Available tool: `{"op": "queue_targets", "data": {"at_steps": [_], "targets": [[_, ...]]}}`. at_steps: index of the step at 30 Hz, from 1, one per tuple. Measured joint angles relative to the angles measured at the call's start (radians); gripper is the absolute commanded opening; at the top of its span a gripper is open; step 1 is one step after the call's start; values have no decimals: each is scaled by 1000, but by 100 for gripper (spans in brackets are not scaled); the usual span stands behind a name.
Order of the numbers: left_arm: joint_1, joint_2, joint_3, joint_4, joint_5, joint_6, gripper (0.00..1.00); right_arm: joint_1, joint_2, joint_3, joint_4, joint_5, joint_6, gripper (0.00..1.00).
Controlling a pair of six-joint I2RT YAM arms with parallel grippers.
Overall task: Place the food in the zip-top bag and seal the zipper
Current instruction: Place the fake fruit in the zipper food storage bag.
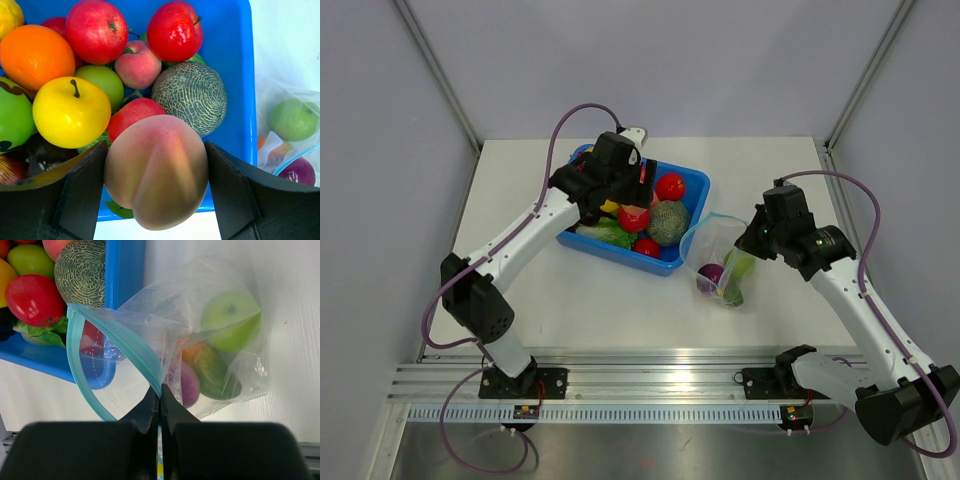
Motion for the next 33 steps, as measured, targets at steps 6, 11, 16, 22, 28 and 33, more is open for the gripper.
{"op": "queue_targets", "data": {"at_steps": [6, 11, 16, 22, 28, 33], "targets": [[-16, -14, -2, -15, 95, -8, 0, 0, 13, 0, 14, -11, 0, 0], [-77, -76, -19, -32, 167, -21, 0, 0, 22, 0, 17, -11, 0, 0], [-179, -107, -16, -32, 239, -32, 0, 0, 24, 0, 23, -12, 0, 0], [-221, -95, -18, 13, 323, -84, 0, 0, 24, -8, 31, -30, 1, 0], [-249, 8, -17, 92, 337, -127, 0, 0, 14, -24, 47, -39, 6, 0], [-259, 67, -60, 164, 337, -161, 0, 0, -6, -45, 58, -71, 19, 0]]}}
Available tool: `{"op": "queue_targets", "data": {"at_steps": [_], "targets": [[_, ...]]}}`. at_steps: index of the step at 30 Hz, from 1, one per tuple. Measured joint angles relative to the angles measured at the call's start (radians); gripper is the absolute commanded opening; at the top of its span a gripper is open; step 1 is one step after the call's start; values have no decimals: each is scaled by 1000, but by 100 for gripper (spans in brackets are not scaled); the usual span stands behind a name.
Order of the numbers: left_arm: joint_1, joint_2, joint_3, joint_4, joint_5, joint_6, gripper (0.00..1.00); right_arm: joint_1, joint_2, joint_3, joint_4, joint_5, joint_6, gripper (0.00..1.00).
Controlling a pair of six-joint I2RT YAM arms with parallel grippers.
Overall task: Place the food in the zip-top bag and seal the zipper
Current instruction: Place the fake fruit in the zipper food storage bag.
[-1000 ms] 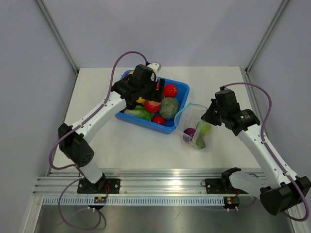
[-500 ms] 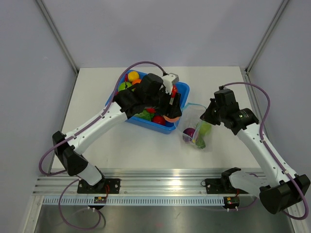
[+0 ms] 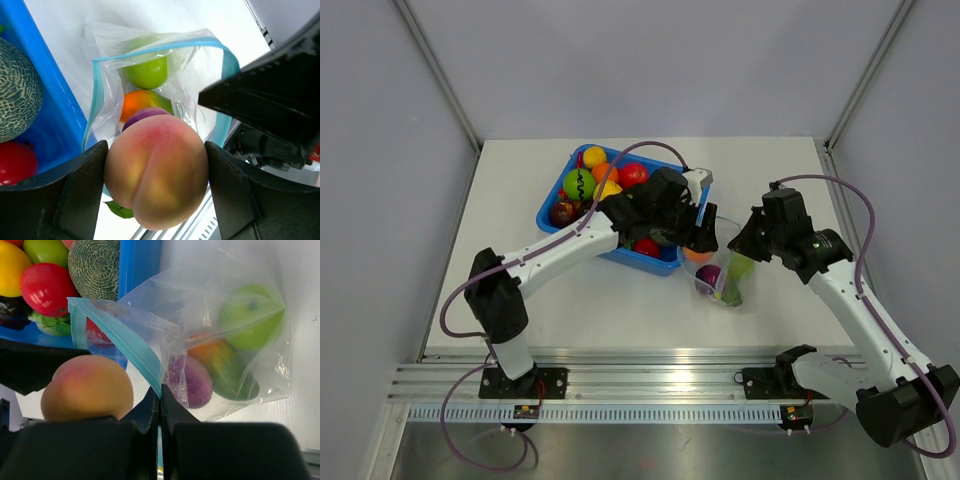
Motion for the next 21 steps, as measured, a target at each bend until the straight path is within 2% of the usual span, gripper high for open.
{"op": "queue_targets", "data": {"at_steps": [11, 12, 13, 14, 15, 18, 21], "targets": [[-14, 89, 28, 58, -9, -50, 1, 0, -87, -59, 7, -46, 28, 0], [-15, 92, 28, 66, -13, -55, 16, 0, -93, -58, 5, -46, 31, 1], [-16, 93, 28, 74, -18, -61, 43, 0, -97, -59, 4, -46, 32, 1], [-17, 93, 28, 77, -27, -66, 60, 0, -101, -58, 2, -46, 34, 1], [-18, 93, 30, 78, -36, -69, 84, 0, -103, -58, 0, -46, 34, 1], [-22, 93, 39, 78, -53, -70, 91, 0, -103, -58, -5, -45, 35, 1], [-24, 93, 43, 75, -63, -68, 91, 0, -103, -58, -11, -44, 35, 1]]}}
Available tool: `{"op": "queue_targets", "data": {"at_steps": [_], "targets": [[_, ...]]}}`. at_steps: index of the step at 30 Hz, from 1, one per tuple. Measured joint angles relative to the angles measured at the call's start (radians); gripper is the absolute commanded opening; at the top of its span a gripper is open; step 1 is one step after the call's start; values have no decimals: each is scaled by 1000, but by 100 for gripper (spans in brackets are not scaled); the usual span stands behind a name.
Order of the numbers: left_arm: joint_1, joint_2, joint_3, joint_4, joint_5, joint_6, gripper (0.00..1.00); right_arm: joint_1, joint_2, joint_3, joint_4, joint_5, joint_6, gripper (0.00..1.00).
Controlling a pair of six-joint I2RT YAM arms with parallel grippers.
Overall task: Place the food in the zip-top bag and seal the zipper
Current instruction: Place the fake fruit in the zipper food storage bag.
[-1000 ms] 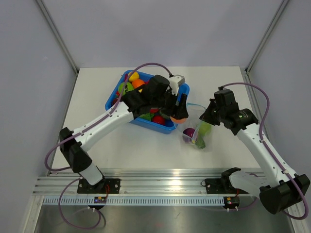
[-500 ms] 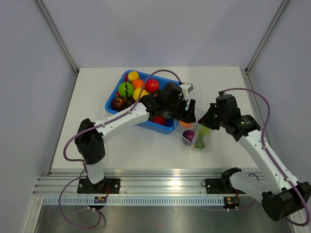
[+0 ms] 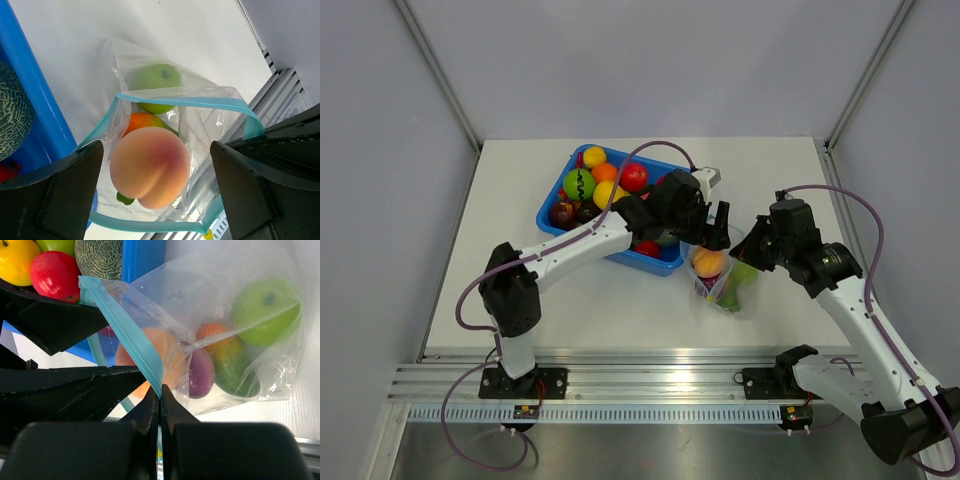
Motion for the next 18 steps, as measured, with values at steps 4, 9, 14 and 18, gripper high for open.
{"op": "queue_targets", "data": {"at_steps": [4, 9, 14, 18], "targets": [[0, 0, 0, -17, 1, 1, 90, 0, 3, 0, 0, 0, 0, 1], [0, -18, 0, -44, -1, 17, 76, 0, 12, -2, 6, -1, 3, 1], [0, -97, 0, -103, -41, 63, 71, 0, 18, -2, 5, -1, 3, 1], [0, -156, 0, -143, -77, 87, 56, 0, 18, -3, 6, -1, 3, 1]]}}
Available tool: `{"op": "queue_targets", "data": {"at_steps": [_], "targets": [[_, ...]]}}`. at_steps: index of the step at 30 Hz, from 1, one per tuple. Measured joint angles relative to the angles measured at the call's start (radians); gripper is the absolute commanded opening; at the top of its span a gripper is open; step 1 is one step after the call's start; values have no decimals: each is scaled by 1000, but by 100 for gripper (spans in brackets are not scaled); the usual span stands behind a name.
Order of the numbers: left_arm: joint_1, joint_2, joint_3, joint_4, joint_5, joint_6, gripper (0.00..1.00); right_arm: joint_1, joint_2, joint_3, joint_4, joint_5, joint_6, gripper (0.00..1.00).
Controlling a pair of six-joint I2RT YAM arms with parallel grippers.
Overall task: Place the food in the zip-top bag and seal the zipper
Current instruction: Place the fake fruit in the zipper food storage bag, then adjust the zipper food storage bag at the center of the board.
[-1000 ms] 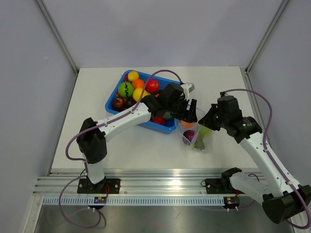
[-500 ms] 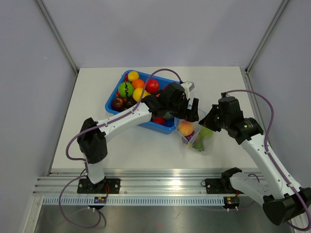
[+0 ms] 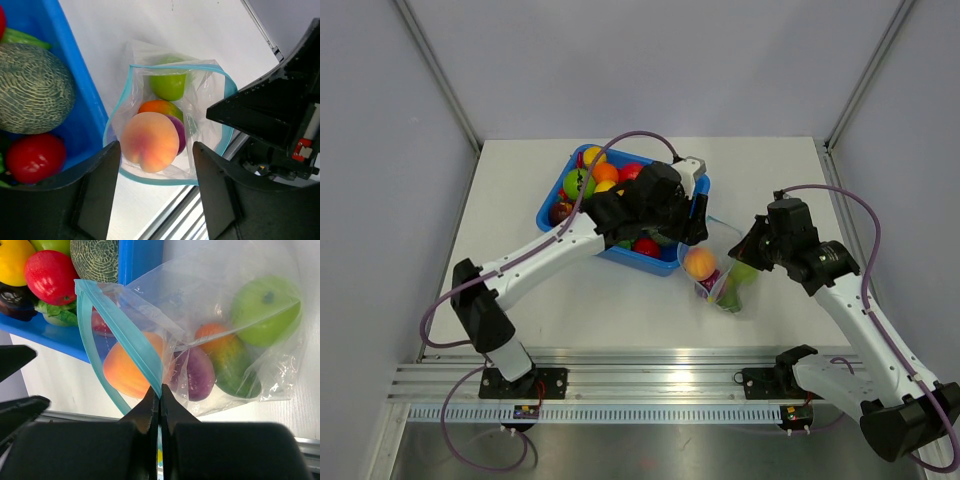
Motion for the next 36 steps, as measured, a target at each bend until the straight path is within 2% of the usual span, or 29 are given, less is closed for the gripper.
{"op": "queue_targets", "data": {"at_steps": [3, 7, 13, 24, 26, 27, 28, 33, 36], "targets": [[0, -22, -1, -16, -26, 13, 46, 0, 0, -1, 0, 0, 0, 1], [1, -22, -17, -44, -61, 14, 45, 0, 0, -1, 0, 0, 0, 1], [11, -4, -83, -59, -153, -5, 38, 0, 0, -2, 0, 0, 0, 1], [19, 78, -106, -40, -102, -35, 33, 0, 5, -3, 6, 0, -1, 1], [19, 89, -106, -37, -75, -41, 29, 0, 6, -3, 7, 0, -1, 1], [19, 93, -106, -35, -62, -44, 11, 0, 6, -3, 7, 0, -2, 1], [19, 98, -106, -35, -53, -53, 2, 0, 6, -3, 7, 0, -2, 1], [19, 114, -90, -57, -16, -55, 0, 0, 18, 2, 3, 7, -19, 0], [29, 114, -38, -74, 77, -65, 0, 0, 52, 37, -21, 41, -40, 0]]}}
